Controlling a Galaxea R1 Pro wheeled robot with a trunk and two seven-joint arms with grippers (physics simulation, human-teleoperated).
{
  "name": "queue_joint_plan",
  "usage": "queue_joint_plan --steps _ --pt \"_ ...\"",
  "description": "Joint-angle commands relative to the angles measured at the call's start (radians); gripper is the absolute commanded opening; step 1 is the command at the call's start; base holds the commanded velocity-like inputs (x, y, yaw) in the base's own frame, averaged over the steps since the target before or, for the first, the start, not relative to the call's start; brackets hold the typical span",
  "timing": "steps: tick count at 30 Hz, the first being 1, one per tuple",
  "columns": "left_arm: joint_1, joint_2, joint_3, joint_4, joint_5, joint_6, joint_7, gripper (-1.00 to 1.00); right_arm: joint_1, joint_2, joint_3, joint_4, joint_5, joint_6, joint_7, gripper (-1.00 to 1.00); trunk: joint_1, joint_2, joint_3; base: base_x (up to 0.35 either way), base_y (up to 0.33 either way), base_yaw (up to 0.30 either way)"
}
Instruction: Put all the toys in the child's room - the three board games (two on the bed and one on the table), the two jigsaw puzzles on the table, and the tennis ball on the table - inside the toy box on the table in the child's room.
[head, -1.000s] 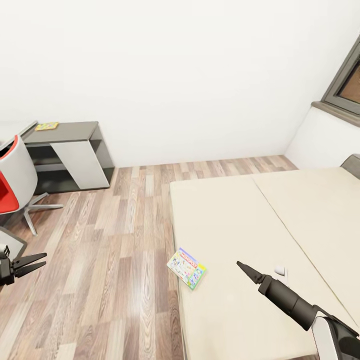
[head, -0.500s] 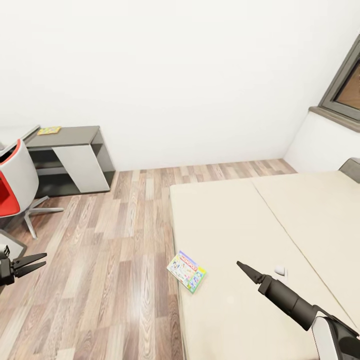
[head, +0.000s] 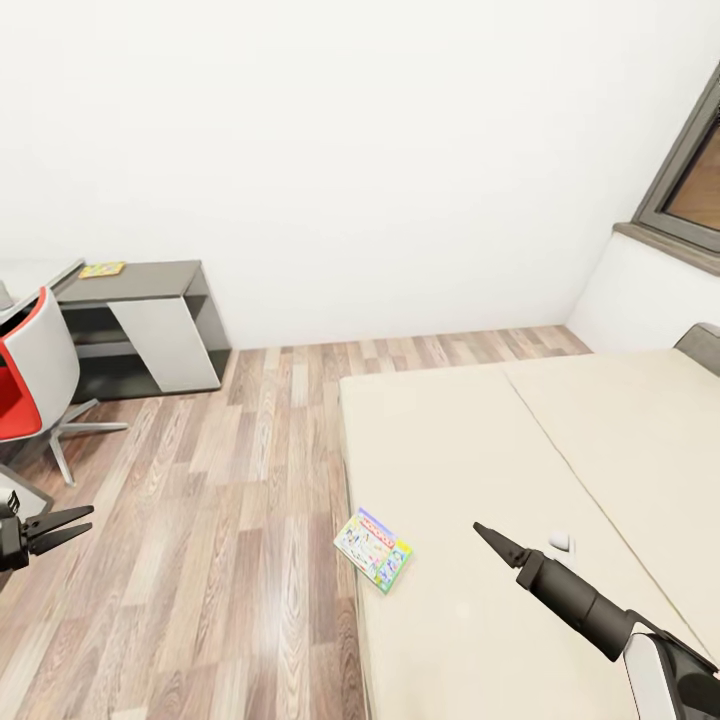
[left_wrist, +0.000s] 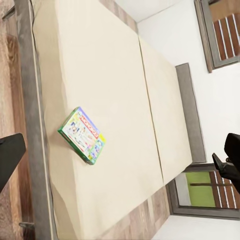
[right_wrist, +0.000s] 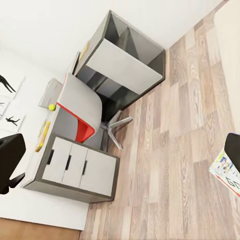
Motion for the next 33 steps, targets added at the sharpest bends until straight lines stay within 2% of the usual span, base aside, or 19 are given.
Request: queue_joint_plan --steps 1,33 --pt "-0.001 0.000 0.000 0.000 -0.001 0.011 -0.005 1.00 -0.001 0.001 -0.002 0.000 -0.002 0.006 0.002 1.00 0.001 -0.002 0.000 0.000 0.000 0.000" --pt "-0.001 0.000 0.000 0.000 -0.001 0.011 -0.007 1.00 -0.001 0.002 -0.002 0.000 -0.002 0.006 0.001 1.00 0.001 -0.002 0.053 0.000 0.000 0.000"
